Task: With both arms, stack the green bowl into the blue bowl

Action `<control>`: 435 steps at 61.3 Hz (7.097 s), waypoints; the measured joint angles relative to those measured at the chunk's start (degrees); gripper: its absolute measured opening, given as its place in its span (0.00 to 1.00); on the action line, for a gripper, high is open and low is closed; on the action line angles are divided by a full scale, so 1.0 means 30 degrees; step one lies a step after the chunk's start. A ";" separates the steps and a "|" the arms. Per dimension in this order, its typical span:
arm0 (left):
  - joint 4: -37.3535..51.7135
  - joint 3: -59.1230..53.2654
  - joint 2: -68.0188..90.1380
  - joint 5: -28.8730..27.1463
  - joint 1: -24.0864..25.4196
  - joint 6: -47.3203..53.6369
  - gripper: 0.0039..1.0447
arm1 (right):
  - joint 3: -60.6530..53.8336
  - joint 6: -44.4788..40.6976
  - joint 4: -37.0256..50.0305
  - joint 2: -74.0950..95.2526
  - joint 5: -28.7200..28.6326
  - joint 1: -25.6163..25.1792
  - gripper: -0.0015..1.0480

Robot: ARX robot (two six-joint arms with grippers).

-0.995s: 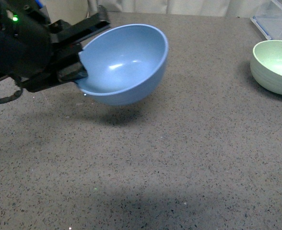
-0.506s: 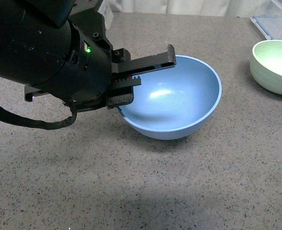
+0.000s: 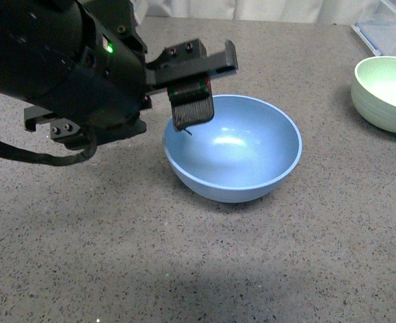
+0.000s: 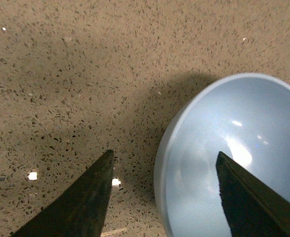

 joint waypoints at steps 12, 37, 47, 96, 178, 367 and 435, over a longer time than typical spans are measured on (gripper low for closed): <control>0.0044 -0.0969 -0.2943 0.0255 0.2412 -0.1056 0.96 | 0.0000 0.0000 0.0000 0.0000 0.0000 0.0000 0.91; 0.8604 -0.9180 -1.1052 -0.0605 0.8029 0.3490 0.76 | 0.0000 0.0000 0.0000 0.0000 0.0000 0.0000 0.91; 1.4236 -1.2473 -1.3289 0.0525 0.9187 0.8415 0.48 | 0.0000 0.0000 0.0000 0.0000 0.0000 0.0000 0.91; 1.0622 -1.6925 -2.1493 0.0590 0.9369 0.9887 0.04 | 0.0000 0.0000 0.0000 0.0000 -0.0007 0.0000 0.91; 0.0080 -1.6932 -3.2181 0.0576 0.9369 0.9894 0.04 | 0.0000 0.0000 0.0000 0.0007 0.0000 0.0000 0.91; 0.0073 -1.6932 -3.2232 0.0568 0.9369 0.9916 0.94 | 1.9460 -1.8768 -0.9333 2.8166 -1.1009 0.5187 0.02; 0.0073 -1.6932 -3.2232 0.0568 0.9369 0.9916 0.94 | 1.8848 -2.0378 -0.8473 3.0425 -0.9901 0.8721 0.17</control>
